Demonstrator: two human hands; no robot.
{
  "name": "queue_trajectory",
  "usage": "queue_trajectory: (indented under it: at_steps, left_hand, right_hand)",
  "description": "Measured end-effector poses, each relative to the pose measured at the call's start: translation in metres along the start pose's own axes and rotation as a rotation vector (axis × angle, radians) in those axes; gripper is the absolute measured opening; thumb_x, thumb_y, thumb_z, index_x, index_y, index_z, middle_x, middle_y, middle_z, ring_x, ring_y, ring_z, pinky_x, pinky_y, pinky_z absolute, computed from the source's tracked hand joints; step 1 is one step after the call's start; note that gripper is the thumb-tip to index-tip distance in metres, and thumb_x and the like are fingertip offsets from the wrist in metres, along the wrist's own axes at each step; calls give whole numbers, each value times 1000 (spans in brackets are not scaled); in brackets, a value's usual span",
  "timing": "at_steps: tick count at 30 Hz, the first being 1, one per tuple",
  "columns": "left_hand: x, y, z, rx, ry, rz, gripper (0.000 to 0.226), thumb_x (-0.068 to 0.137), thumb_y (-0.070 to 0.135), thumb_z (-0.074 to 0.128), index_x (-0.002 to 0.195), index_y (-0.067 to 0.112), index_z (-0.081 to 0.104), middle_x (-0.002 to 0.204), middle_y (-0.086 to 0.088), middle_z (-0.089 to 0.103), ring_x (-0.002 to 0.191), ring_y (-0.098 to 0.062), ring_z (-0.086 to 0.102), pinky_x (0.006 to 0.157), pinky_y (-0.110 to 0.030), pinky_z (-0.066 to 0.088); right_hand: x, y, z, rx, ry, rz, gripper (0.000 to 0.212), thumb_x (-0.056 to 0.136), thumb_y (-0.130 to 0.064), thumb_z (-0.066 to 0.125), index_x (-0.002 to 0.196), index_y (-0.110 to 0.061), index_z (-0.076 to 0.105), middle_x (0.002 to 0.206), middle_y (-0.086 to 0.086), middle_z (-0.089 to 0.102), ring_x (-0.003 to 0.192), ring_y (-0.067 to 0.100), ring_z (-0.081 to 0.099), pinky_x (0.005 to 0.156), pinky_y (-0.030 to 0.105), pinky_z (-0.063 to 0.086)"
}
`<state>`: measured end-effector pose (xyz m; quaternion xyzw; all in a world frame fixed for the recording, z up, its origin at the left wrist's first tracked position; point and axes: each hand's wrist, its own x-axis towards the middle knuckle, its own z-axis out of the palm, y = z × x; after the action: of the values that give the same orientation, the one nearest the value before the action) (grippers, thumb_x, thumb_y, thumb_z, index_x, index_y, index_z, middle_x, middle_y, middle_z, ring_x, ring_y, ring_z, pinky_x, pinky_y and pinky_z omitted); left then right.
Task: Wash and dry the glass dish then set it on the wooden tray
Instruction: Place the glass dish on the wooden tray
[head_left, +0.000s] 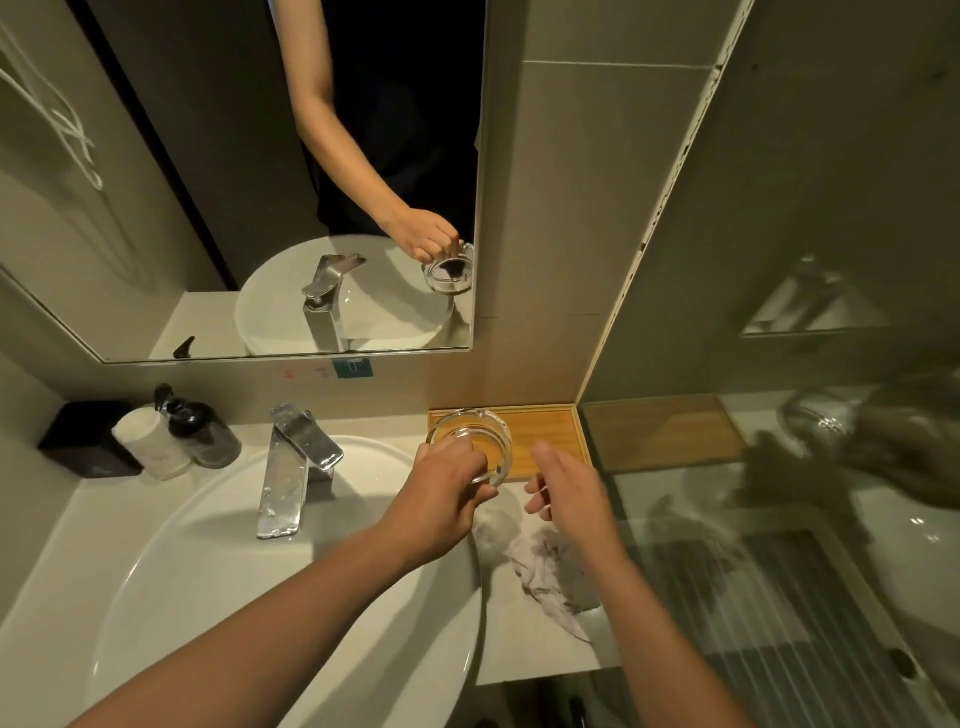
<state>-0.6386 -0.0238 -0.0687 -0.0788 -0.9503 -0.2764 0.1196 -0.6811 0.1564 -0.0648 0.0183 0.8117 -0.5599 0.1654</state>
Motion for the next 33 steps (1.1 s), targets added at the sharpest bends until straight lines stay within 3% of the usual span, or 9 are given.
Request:
queue_trajectory:
  at_steps: [2, 6, 8, 11, 14, 19, 24, 29, 33]
  left_hand:
    - [4, 2, 2, 27, -13, 36, 17, 90, 24, 65, 79, 16, 55, 81, -1, 56, 79, -14, 38, 73, -32, 29]
    - [14, 2, 4, 58, -18, 98, 18, 89, 20, 66, 77, 18, 53, 80, -2, 56, 81, -20, 47, 70, -33, 32]
    - [19, -2, 6, 75, -12, 116, 18, 88, 19, 66, 76, 17, 52, 79, -1, 56, 80, -20, 46, 69, -34, 35]
    - [30, -8, 8, 98, -52, 164, 11, 88, 20, 65, 81, 17, 57, 84, -2, 58, 83, -22, 50, 71, -35, 37]
    - [44, -13, 3, 103, -80, 218, 19, 95, 36, 57, 103, 20, 64, 105, 0, 62, 97, -20, 53, 81, -36, 41]
    - [72, -27, 4, -85, 141, -168, 25, 95, 31, 61, 113, 15, 66, 110, -4, 60, 102, -19, 56, 91, -34, 47]
    - [97, -56, 38, -403, -73, -699, 28, 95, 30, 63, 114, 12, 73, 111, -11, 75, 100, -28, 69, 94, -40, 55]
    - [103, -69, 67, -641, -81, -869, 18, 94, 15, 63, 83, 21, 76, 84, -7, 75, 68, -18, 62, 74, -34, 56]
    - [108, -83, 84, -629, -65, -939, 27, 93, 12, 64, 75, 30, 73, 82, -2, 74, 80, -23, 66, 85, -36, 56]
  right_hand:
    - [2, -22, -1, 2, -73, -23, 36, 103, -47, 53, 86, -19, 69, 74, -1, 67, 67, 14, 65, 60, 28, 52]
    - [17, -27, 2, -18, -74, 33, 19, 95, -33, 68, 92, -15, 72, 70, 3, 74, 65, 17, 70, 70, 38, 62]
    - [26, -25, 2, 46, -70, 55, 15, 93, -25, 72, 82, -15, 71, 63, 5, 72, 61, 21, 68, 70, 42, 62]
    - [43, -24, 2, 72, -48, 79, 36, 90, -11, 70, 55, -19, 66, 51, 3, 61, 57, 26, 63, 70, 43, 61]
    - [60, -21, 2, 53, 1, 114, 42, 87, -6, 65, 48, -20, 65, 48, 0, 58, 57, 26, 63, 71, 45, 63]
    - [90, -14, -3, -2, 56, 142, 23, 90, -9, 66, 70, -5, 75, 57, 5, 63, 58, 21, 59, 65, 39, 53]
    - [124, 4, -2, -20, 86, 208, 14, 94, -7, 68, 84, -5, 77, 70, 5, 67, 63, 17, 62, 63, 31, 56]
    - [154, 29, 6, 23, 64, 323, 12, 95, -9, 67, 105, -8, 73, 89, 9, 69, 73, 21, 63, 60, 29, 54]
    - [175, 42, 17, 75, 54, 395, 9, 96, -8, 65, 103, -11, 70, 95, 16, 70, 76, 24, 66, 60, 32, 59]
